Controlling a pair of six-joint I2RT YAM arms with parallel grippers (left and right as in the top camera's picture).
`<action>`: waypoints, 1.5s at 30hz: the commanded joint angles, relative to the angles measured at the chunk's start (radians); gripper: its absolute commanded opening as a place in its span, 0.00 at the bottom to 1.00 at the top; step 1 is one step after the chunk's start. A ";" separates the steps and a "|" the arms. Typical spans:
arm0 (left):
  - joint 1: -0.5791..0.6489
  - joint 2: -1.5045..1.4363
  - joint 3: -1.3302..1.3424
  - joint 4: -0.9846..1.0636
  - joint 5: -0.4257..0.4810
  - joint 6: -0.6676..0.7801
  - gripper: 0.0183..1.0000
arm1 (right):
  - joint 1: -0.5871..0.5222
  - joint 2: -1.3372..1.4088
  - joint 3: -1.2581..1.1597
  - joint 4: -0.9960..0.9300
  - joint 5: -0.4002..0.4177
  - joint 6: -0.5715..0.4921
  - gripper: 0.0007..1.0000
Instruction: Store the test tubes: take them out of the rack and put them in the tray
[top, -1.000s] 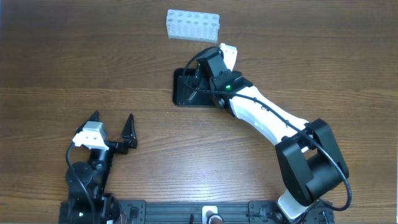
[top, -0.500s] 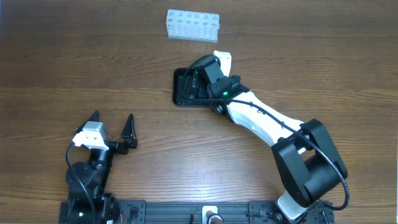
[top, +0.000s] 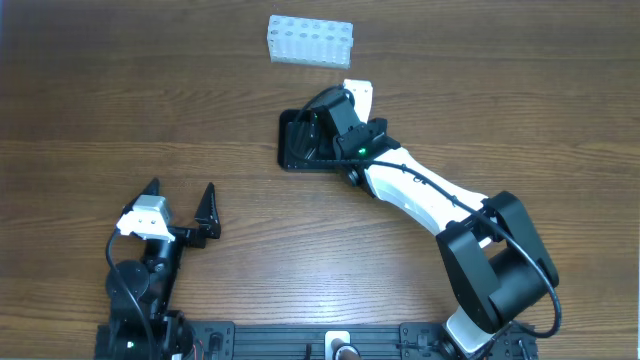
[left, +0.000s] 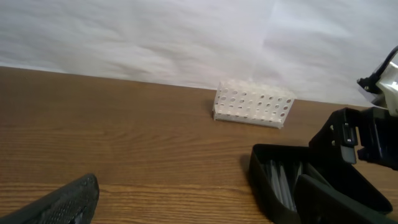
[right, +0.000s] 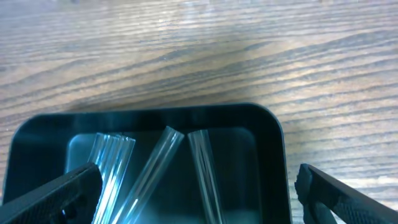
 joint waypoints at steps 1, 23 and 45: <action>0.005 -0.006 -0.004 -0.001 0.010 -0.006 1.00 | 0.007 -0.038 -0.010 0.068 0.065 -0.074 0.99; 0.005 -0.006 -0.004 -0.001 0.010 -0.006 1.00 | -0.252 -0.782 -0.413 0.606 -0.193 -0.358 0.99; 0.005 -0.006 -0.004 -0.001 0.010 -0.006 1.00 | -0.425 -1.581 -1.091 0.607 -0.291 -0.631 0.99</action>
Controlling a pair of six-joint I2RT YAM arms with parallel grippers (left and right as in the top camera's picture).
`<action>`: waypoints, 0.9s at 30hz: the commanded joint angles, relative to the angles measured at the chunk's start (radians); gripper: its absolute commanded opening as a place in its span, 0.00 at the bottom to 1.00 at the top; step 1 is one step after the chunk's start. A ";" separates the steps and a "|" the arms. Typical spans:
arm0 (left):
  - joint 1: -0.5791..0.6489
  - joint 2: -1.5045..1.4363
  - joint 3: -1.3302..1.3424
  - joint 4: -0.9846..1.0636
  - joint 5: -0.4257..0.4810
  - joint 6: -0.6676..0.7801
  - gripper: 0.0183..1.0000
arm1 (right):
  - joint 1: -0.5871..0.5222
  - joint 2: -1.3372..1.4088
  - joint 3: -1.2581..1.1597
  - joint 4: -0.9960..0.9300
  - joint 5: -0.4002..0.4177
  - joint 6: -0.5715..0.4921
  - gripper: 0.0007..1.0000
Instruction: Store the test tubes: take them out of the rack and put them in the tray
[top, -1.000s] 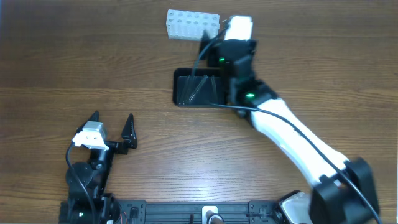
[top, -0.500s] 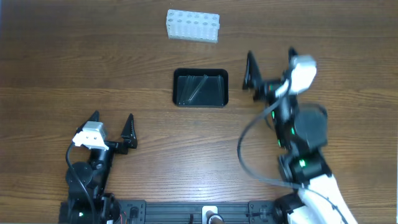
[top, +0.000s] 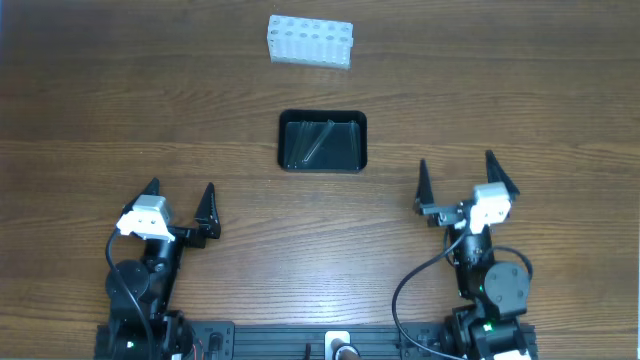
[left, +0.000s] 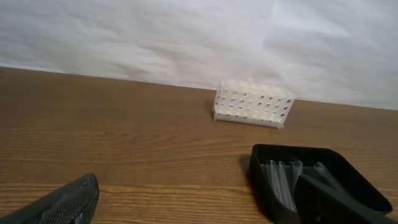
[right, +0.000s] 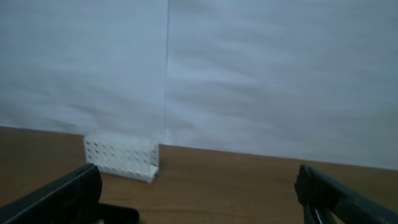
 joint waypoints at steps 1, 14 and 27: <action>0.005 -0.006 -0.004 -0.001 0.009 -0.006 1.00 | -0.033 -0.112 -0.061 -0.050 -0.009 -0.016 0.99; 0.005 -0.006 -0.004 -0.001 0.009 -0.006 1.00 | -0.097 -0.220 -0.061 -0.306 0.066 -0.016 0.99; 0.005 -0.006 -0.004 -0.001 0.010 -0.006 1.00 | -0.100 -0.222 -0.061 -0.464 0.013 -0.016 0.99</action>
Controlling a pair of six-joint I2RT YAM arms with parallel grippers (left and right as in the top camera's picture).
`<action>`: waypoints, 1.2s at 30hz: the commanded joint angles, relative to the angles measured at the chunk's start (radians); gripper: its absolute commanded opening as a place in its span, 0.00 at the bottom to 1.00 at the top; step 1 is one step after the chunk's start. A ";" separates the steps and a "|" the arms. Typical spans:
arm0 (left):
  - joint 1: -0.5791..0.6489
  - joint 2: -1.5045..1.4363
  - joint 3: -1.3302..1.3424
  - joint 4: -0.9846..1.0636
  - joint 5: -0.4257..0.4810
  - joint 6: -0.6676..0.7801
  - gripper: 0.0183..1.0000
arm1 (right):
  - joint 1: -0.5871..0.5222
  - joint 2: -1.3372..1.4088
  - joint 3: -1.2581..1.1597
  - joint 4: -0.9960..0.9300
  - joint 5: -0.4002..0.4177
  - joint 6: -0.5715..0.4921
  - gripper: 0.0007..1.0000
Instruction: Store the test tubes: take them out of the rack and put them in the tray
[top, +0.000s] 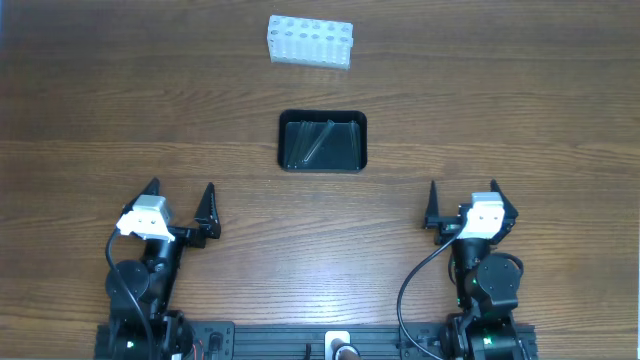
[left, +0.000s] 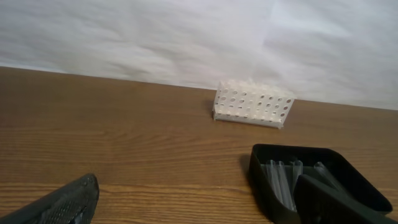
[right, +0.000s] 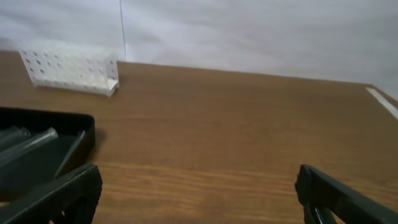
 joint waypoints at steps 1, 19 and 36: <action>0.005 -0.006 -0.004 -0.001 0.010 -0.006 1.00 | -0.008 -0.013 -0.006 -0.011 -0.047 -0.002 0.99; 0.005 -0.006 -0.004 -0.001 0.009 -0.006 1.00 | -0.116 -0.095 -0.006 -0.052 -0.093 -0.002 0.99; 0.005 -0.006 -0.004 -0.001 0.010 -0.006 1.00 | -0.116 -0.095 -0.006 -0.054 -0.093 -0.002 0.99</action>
